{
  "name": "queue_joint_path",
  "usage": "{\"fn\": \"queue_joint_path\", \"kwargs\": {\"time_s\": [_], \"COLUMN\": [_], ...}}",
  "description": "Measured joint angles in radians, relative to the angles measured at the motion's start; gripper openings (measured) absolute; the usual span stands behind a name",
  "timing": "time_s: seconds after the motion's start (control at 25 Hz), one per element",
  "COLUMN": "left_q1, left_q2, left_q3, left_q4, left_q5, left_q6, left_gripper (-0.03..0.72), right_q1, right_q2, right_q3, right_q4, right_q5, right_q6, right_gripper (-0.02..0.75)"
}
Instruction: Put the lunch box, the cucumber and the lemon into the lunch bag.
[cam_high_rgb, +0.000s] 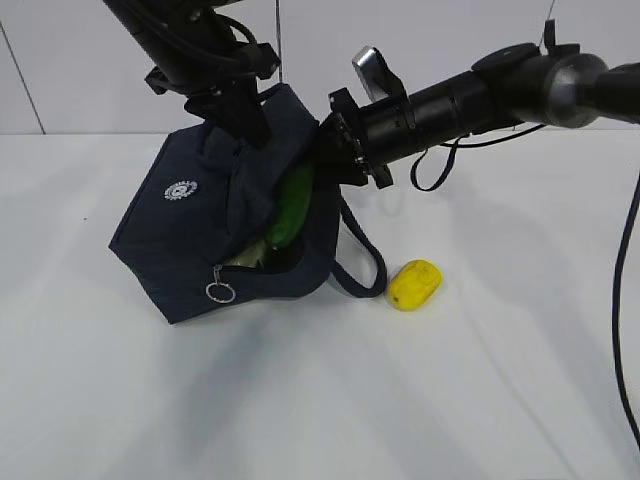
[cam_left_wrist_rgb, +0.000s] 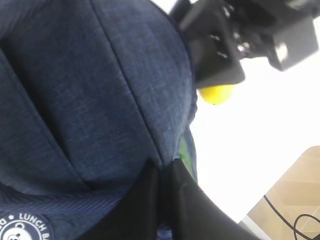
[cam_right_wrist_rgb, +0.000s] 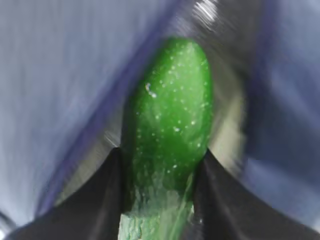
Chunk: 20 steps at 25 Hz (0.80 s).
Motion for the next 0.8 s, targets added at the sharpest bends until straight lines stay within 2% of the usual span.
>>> {"fn": "queue_joint_path", "kwargs": {"time_s": [0.16, 0.32, 0.44, 0.52, 0.8], "left_q1": [0.0, 0.0, 0.0, 0.0, 0.0], "left_q2": [0.0, 0.0, 0.0, 0.0, 0.001], "left_q3": [0.0, 0.0, 0.0, 0.0, 0.0], "left_q4": [0.0, 0.0, 0.0, 0.0, 0.0], "left_q5": [0.0, 0.0, 0.0, 0.0, 0.0], "left_q6": [-0.002, -0.005, -0.007, -0.007, -0.007], "left_gripper": [0.006, 0.006, 0.006, 0.006, 0.006], "right_q1": [0.0, 0.013, 0.027, 0.032, 0.013], "right_q2": [0.045, 0.058, 0.058, 0.058, 0.058], "right_q3": [0.0, 0.0, 0.0, 0.0, 0.0], "right_q4": [0.154, 0.165, 0.169, 0.169, 0.171], "right_q5": [-0.013, -0.02, -0.021, -0.021, -0.021], "right_q6": [-0.039, -0.066, -0.078, -0.082, -0.067], "right_gripper": [0.286, 0.359, 0.477, 0.519, 0.542]}}
